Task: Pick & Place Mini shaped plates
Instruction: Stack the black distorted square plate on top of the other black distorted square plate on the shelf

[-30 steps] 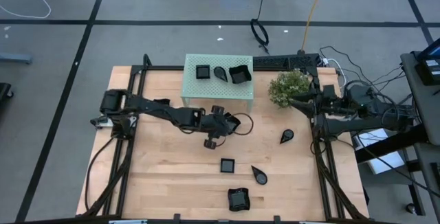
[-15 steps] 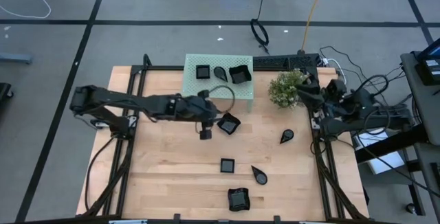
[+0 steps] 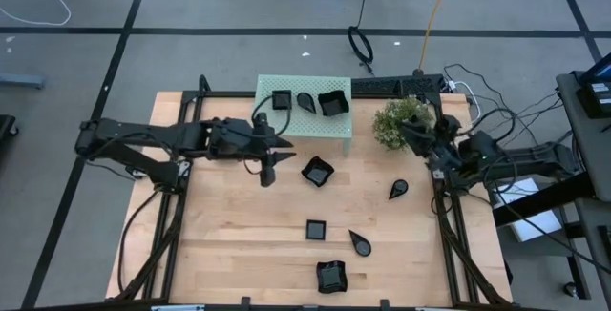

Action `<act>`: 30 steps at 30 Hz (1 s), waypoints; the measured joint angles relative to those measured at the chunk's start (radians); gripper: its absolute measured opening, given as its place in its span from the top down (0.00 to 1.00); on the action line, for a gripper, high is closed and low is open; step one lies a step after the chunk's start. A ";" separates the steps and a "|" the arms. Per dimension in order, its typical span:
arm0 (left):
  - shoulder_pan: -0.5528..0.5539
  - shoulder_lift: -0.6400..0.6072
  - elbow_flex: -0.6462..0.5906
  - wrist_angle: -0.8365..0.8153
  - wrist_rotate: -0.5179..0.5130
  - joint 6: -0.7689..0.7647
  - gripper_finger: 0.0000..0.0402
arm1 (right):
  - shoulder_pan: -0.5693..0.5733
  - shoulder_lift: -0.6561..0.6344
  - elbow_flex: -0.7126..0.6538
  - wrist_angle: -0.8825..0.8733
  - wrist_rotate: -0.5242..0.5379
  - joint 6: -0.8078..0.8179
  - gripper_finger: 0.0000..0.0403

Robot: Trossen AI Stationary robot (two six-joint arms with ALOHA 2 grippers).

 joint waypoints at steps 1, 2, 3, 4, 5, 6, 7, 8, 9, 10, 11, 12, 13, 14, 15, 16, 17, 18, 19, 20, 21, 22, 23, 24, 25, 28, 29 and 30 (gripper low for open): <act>0.000 -0.008 0.000 -0.004 0.000 0.001 0.72 | 0.000 0.015 0.000 0.003 0.027 0.025 0.74; 0.000 -0.012 0.000 -0.011 0.000 0.002 0.72 | 0.000 0.030 0.000 0.002 0.053 0.047 0.74; 0.000 -0.015 0.000 -0.013 0.000 0.001 0.72 | 0.000 0.049 0.000 0.003 0.075 0.064 0.74; 0.001 -0.018 0.000 -0.013 0.000 0.001 0.72 | 0.000 0.067 0.000 0.003 0.102 0.078 0.74; 0.000 -0.026 0.000 -0.024 0.000 0.001 0.72 | 0.000 0.085 0.000 0.002 0.136 0.099 0.74; 0.000 -0.032 0.000 -0.036 0.001 0.001 0.72 | 0.000 0.105 0.000 0.000 0.162 0.117 0.74; 0.000 -0.034 0.000 -0.034 0.001 0.001 0.72 | -0.001 0.124 0.000 0.000 0.173 0.129 0.74; 0.000 -0.035 0.000 -0.028 0.002 0.001 0.72 | -0.002 0.142 0.000 0.003 0.175 0.133 0.74; 0.000 -0.035 0.000 -0.034 0.002 0.001 0.72 | -0.002 0.161 0.002 0.007 0.173 0.133 0.74; 0.000 -0.037 0.000 -0.046 0.002 0.001 0.72 | -0.001 0.182 0.008 0.009 0.169 0.134 0.74; 0.000 -0.040 -0.001 -0.053 0.004 0.001 0.72 | -0.001 0.202 0.019 0.009 0.167 0.137 0.74; 0.000 -0.043 -0.002 -0.054 0.007 0.001 0.72 | 0.000 0.222 0.029 0.009 0.167 0.143 0.74; 0.000 -0.045 -0.002 -0.046 0.009 -0.001 0.72 | -0.001 0.243 0.043 0.008 0.166 0.150 0.74; 0.000 -0.047 0.000 -0.041 0.009 -0.003 0.72 | -0.001 0.264 0.059 0.009 0.164 0.152 0.74; 0.000 -0.047 0.000 -0.041 0.009 -0.003 0.72 | -0.001 0.286 0.076 0.008 0.157 0.147 0.74; 0.000 -0.046 0.000 -0.042 0.010 -0.003 0.72 | -0.001 0.308 0.094 0.003 0.136 0.138 0.74; 0.000 -0.044 0.000 -0.041 0.010 -0.005 0.72 | -0.001 0.331 0.114 -0.006 0.114 0.129 0.74; 0.000 -0.044 0.000 -0.040 0.010 -0.012 0.72 | -0.001 0.354 0.136 -0.017 0.097 0.125 0.74; 0.000 -0.044 0.000 -0.038 0.010 -0.024 0.72 | -0.001 0.375 0.156 -0.038 0.082 0.124 0.74; 0.000 -0.045 0.000 -0.034 0.010 -0.033 0.72 | 0.000 0.394 0.178 -0.062 0.081 0.124 0.74; 0.000 -0.045 0.000 -0.033 0.010 -0.046 0.72 | 0.000 0.416 0.200 -0.084 0.079 0.122 0.74; 0.000 -0.045 0.000 -0.035 0.010 -0.055 0.72 | 0.000 0.436 0.222 -0.111 0.080 0.122 0.74; -0.001 -0.045 0.000 -0.037 0.011 -0.065 0.72 | -0.001 0.454 0.240 -0.132 0.080 0.122 0.74; -0.002 -0.045 0.000 -0.037 0.011 -0.077 0.72 | -0.001 0.471 0.254 -0.146 0.080 0.122 0.74; -0.004 -0.045 0.000 -0.035 0.011 -0.089 0.72 | -0.001 0.489 0.267 -0.153 0.080 0.120 0.74; -0.014 -0.060 0.000 -0.041 0.010 -0.120 0.72 | -0.001 0.526 0.286 -0.148 0.080 0.091 0.74; -0.018 -0.064 0.000 -0.032 0.010 -0.131 0.72 | -0.001 0.536 0.292 -0.141 0.075 0.083 0.74; -0.022 -0.068 0.000 -0.023 0.011 -0.135 0.72 | -0.002 0.544 0.295 -0.135 0.061 0.077 0.74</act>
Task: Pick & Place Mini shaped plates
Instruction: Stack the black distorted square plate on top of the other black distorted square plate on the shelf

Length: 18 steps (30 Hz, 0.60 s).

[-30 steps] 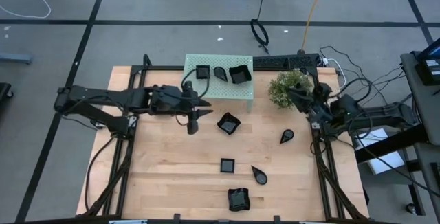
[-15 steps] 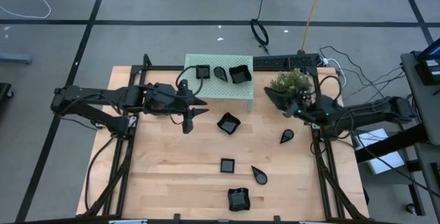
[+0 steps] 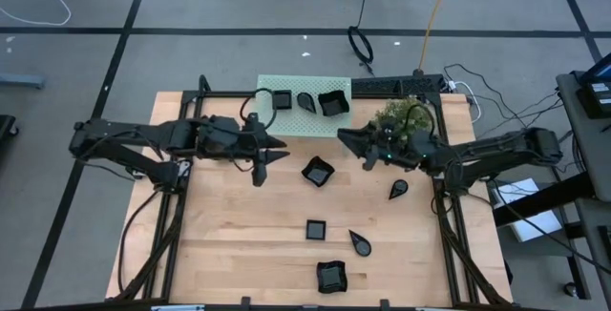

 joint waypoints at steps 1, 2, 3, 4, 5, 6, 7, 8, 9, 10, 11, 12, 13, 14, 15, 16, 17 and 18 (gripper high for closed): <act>-0.006 -0.008 0.000 -0.001 0.001 -0.005 0.72 | 0.000 0.009 0.001 0.013 -0.006 -0.001 0.74; -0.014 -0.016 0.000 -0.007 0.002 -0.011 0.72 | 0.000 0.021 0.004 0.034 -0.015 -0.001 0.74; -0.019 -0.023 0.000 -0.001 0.002 -0.018 0.72 | -0.003 0.033 0.007 0.057 -0.026 -0.004 0.74; -0.024 -0.031 0.000 0.017 0.002 -0.021 0.72 | -0.007 0.040 0.007 0.068 -0.032 -0.007 0.74; -0.030 -0.043 0.000 0.026 0.002 -0.021 0.72 | -0.013 0.048 0.007 0.073 -0.045 -0.010 0.74; -0.035 -0.056 0.000 0.022 0.001 -0.021 0.72 | -0.023 0.057 0.007 0.079 -0.060 -0.008 0.74; -0.040 -0.066 0.000 0.027 0.001 -0.021 0.72 | -0.034 0.065 0.007 0.073 -0.073 0.008 0.74; -0.046 -0.073 0.000 0.044 0.001 -0.023 0.72 | -0.042 0.072 0.007 0.067 -0.081 0.034 0.74; -0.051 -0.081 0.000 0.058 0.001 -0.025 0.72 | -0.048 0.079 0.007 0.065 -0.083 0.064 0.74; -0.055 -0.092 0.000 0.060 0.001 -0.029 0.72 | -0.052 0.088 0.007 0.066 -0.092 0.087 0.74; -0.061 -0.100 0.000 0.065 0.001 -0.034 0.72 | -0.057 0.095 0.007 0.071 -0.109 0.102 0.74; -0.065 -0.108 0.000 0.085 0.001 -0.041 0.72 | -0.059 0.098 0.007 0.069 -0.126 0.109 0.74; -0.070 -0.120 0.000 0.095 0.001 -0.044 0.72 | -0.058 0.100 0.007 0.066 -0.139 0.113 0.74; -0.073 -0.130 0.000 0.092 0.001 -0.045 0.72 | -0.057 0.100 0.007 0.065 -0.156 0.113 0.74; -0.078 -0.139 0.000 0.097 0.001 -0.046 0.72 | -0.055 0.102 0.012 0.064 -0.161 0.104 0.74; -0.083 -0.146 0.000 0.101 0.000 -0.047 0.72 | -0.052 0.105 0.021 0.065 -0.160 0.094 0.74; -0.087 -0.152 0.000 0.101 0.000 -0.047 0.72 | -0.049 0.106 0.028 0.065 -0.159 0.081 0.74; -0.090 -0.157 0.000 0.103 -0.001 -0.047 0.72 | -0.049 0.106 0.036 0.062 -0.160 0.070 0.74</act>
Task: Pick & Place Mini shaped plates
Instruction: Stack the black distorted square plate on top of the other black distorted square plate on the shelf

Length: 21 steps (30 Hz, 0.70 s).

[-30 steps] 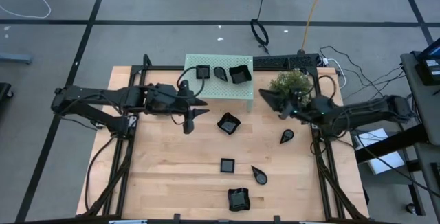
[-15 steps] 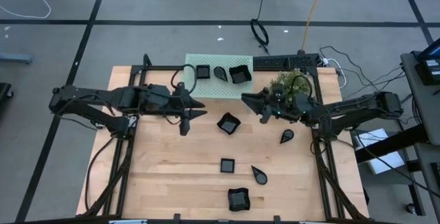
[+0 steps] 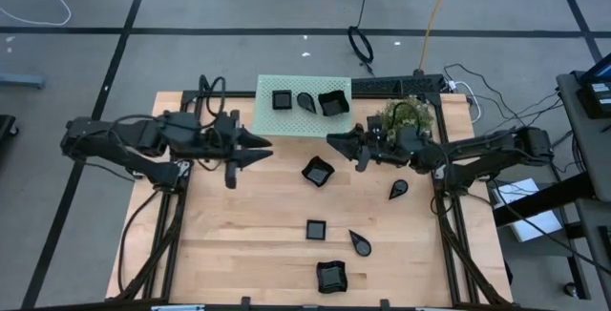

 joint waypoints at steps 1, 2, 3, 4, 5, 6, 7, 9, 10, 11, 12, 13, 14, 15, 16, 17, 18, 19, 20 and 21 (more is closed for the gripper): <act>-0.005 -0.005 0.000 0.007 0.000 0.000 0.72 | 0.000 0.000 0.013 -0.001 -0.001 -0.015 0.74; -0.009 -0.009 0.000 0.015 0.000 0.000 0.72 | 0.000 0.000 0.028 -0.002 -0.004 -0.030 0.74; -0.013 -0.012 0.000 0.020 -0.001 0.000 0.72 | 0.000 0.000 0.046 -0.014 -0.012 -0.044 0.74; -0.017 -0.012 0.000 0.025 -0.001 0.000 0.72 | -0.001 -0.001 0.067 -0.032 -0.029 -0.059 0.74; -0.020 -0.012 0.000 0.027 -0.001 0.000 0.72 | -0.001 -0.001 0.089 -0.055 -0.048 -0.083 0.74; -0.024 -0.011 0.000 0.025 -0.001 0.000 0.72 | -0.001 -0.001 0.108 -0.081 -0.051 -0.109 0.74; -0.026 -0.010 0.000 0.024 -0.001 0.000 0.72 | 0.000 -0.001 0.129 -0.115 -0.049 -0.124 0.74; -0.032 -0.007 0.000 0.025 -0.001 0.000 0.72 | 0.000 0.000 0.165 -0.186 -0.048 -0.134 0.74; -0.034 -0.007 0.000 0.025 -0.001 0.000 0.72 | -0.001 -0.001 0.179 -0.224 -0.048 -0.143 0.74; -0.036 -0.007 0.000 0.025 -0.001 0.000 0.72 | -0.005 -0.001 0.190 -0.260 -0.047 -0.154 0.74; -0.038 -0.007 0.000 0.025 -0.001 0.000 0.72 | -0.009 -0.001 0.199 -0.294 -0.047 -0.157 0.74; -0.039 -0.007 0.000 0.025 -0.001 0.000 0.72 | -0.013 0.000 0.203 -0.317 -0.046 -0.150 0.74; -0.039 -0.007 0.000 0.025 -0.001 0.000 0.72 | -0.018 0.000 0.206 -0.338 -0.045 -0.142 0.74; -0.039 -0.007 0.000 0.025 -0.001 0.000 0.72 | -0.022 0.000 0.207 -0.356 -0.046 -0.135 0.74; -0.039 -0.007 0.000 0.025 -0.001 0.000 0.72 | -0.025 0.000 0.208 -0.379 -0.045 -0.135 0.74; -0.039 -0.007 0.000 0.025 -0.001 0.000 0.72 | -0.028 0.000 0.209 -0.409 -0.044 -0.139 0.74; -0.039 -0.007 0.000 0.026 -0.001 0.000 0.72 | -0.028 0.000 0.209 -0.446 -0.043 -0.149 0.74; -0.039 -0.007 0.000 0.026 -0.001 0.000 0.72 | -0.028 0.002 0.209 -0.482 -0.041 -0.160 0.74; -0.039 -0.007 0.000 0.026 -0.001 0.001 0.72 | -0.027 0.013 0.209 -0.507 -0.033 -0.175 0.74; -0.039 -0.007 0.000 0.026 -0.001 0.002 0.72 | -0.024 0.029 0.209 -0.521 -0.022 -0.190 0.74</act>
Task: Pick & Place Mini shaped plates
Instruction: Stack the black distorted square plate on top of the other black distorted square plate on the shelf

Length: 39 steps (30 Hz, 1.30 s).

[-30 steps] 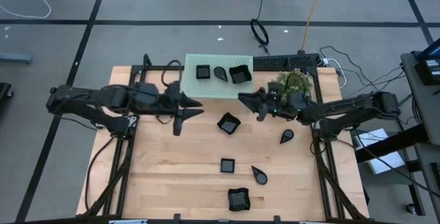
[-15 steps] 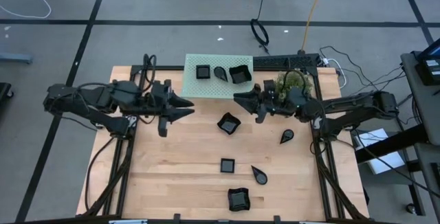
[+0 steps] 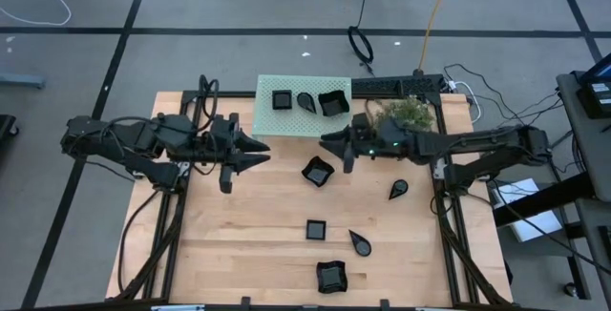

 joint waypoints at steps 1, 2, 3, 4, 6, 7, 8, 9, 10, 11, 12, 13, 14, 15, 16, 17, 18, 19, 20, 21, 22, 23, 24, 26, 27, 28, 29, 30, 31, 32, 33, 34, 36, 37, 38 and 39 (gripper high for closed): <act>0.000 0.000 0.000 0.001 0.000 0.000 0.72 | 0.005 0.015 0.000 -0.017 0.000 -0.019 0.74; 0.000 0.000 0.000 0.001 0.000 0.000 0.72 | 0.009 0.031 -0.001 -0.032 0.000 -0.039 0.74; 0.000 0.000 0.000 0.001 0.000 0.000 0.72 | 0.012 0.050 -0.001 -0.032 0.000 -0.057 0.74; 0.000 0.000 0.000 0.001 0.000 0.000 0.72 | 0.017 0.074 -0.001 -0.018 0.000 -0.082 0.74; 0.000 0.000 0.000 0.004 -0.001 0.000 0.72 | 0.019 0.129 0.000 0.001 -0.002 -0.167 0.74; 0.000 0.000 0.000 0.004 -0.001 0.000 0.72 | 0.019 0.155 0.000 0.008 -0.004 -0.230 0.74; 0.000 0.000 0.000 0.004 -0.001 0.000 0.72 | 0.019 0.183 -0.002 0.029 -0.015 -0.278 0.74; 0.000 0.000 0.000 0.004 -0.001 -0.001 0.72 | 0.019 0.210 -0.002 0.069 -0.035 -0.313 0.74; 0.000 0.000 0.000 0.004 -0.001 -0.003 0.72 | 0.019 0.233 -0.002 0.124 -0.063 -0.339 0.74; 0.000 0.000 0.000 0.004 -0.001 -0.008 0.72 | 0.019 0.255 -0.002 0.182 -0.097 -0.351 0.74; 0.000 0.000 0.000 0.004 0.000 -0.017 0.72 | 0.019 0.277 -0.002 0.245 -0.133 -0.350 0.74; 0.000 0.000 0.000 0.004 -0.001 -0.026 0.72 | 0.020 0.299 -0.001 0.301 -0.161 -0.339 0.74; 0.000 0.000 0.000 0.004 -0.001 -0.030 0.72 | 0.020 0.322 -0.001 0.343 -0.175 -0.317 0.74; 0.000 0.000 0.000 0.004 0.000 -0.031 0.72 | 0.021 0.342 -0.001 0.367 -0.188 -0.291 0.74; 0.000 0.000 0.000 0.003 0.000 -0.031 0.72 | 0.020 0.356 -0.001 0.359 -0.186 -0.259 0.74; 0.000 0.000 0.000 0.003 0.002 -0.032 0.72 | 0.016 0.365 -0.001 0.331 -0.184 -0.228 0.74; 0.000 0.000 0.000 0.002 0.007 -0.032 0.72 | 0.011 0.373 -0.001 0.295 -0.178 -0.200 0.74; 0.000 0.000 0.000 0.002 0.013 -0.032 0.72 | 0.010 0.378 -0.001 0.250 -0.167 -0.175 0.74; 0.000 0.000 0.000 0.000 0.020 -0.030 0.72 | 0.009 0.380 -0.001 0.198 -0.149 -0.152 0.73; 0.000 0.000 0.000 -0.001 0.025 -0.025 0.72 | 0.009 0.380 -0.001 0.139 -0.132 -0.139 0.72; -0.001 0.000 0.000 -0.001 0.026 -0.020 0.72 | 0.010 0.380 -0.001 0.086 -0.125 -0.134 0.72; -0.001 0.000 0.000 -0.005 0.026 -0.013 0.72 | 0.016 0.381 -0.002 0.045 -0.122 -0.131 0.70; -0.001 0.000 0.000 -0.009 0.026 -0.006 0.72 | 0.021 0.381 -0.002 0.012 -0.111 -0.124 0.69; -0.001 0.000 0.000 -0.014 0.026 0.009 0.72 | 0.033 0.381 -0.002 -0.044 -0.100 -0.111 0.65; -0.001 0.000 0.000 -0.015 0.026 0.015 0.72 | 0.039 0.381 -0.002 -0.059 -0.100 -0.100 0.63; -0.001 0.000 0.000 -0.015 0.027 0.019 0.72 | 0.045 0.381 -0.002 -0.062 -0.099 -0.086 0.60; 0.000 0.000 0.000 -0.015 0.026 0.026 0.72 | 0.051 0.380 -0.002 -0.063 -0.098 -0.073 0.58; 0.000 0.000 0.000 -0.015 0.026 0.034 0.72 | 0.056 0.380 -0.002 -0.063 -0.088 -0.064 0.55; 0.000 0.000 0.000 -0.015 0.026 0.041 0.72 | 0.062 0.382 -0.002 -0.062 -0.065 -0.063 0.53; 0.000 0.000 0.000 -0.015 0.026 0.048 0.72 | 0.067 0.389 -0.002 -0.060 -0.041 -0.068 0.51; 0.000 0.000 0.000 -0.014 0.026 0.054 0.72 | 0.071 0.395 -0.002 -0.060 -0.020 -0.085 0.49; 0.000 0.000 0.000 -0.014 0.026 0.060 0.72 | 0.073 0.400 -0.002 -0.066 -0.005 -0.106 0.48; 0.000 0.000 0.000 -0.014 0.026 0.059 0.72 | 0.077 0.415 -0.002 -0.057 0.001 -0.140 0.47; 0.000 0.000 0.000 -0.014 0.026 0.059 0.72 | 0.078 0.426 -0.001 -0.044 0.002 -0.150 0.47; 0.000 0.000 0.000 -0.015 0.026 0.059 0.72 | 0.081 0.439 0.000 -0.039 0.006 -0.159 0.47; 0.000 0.000 0.000 -0.014 0.026 0.059 0.72 | 0.083 0.454 0.000 -0.034 0.017 -0.176 0.47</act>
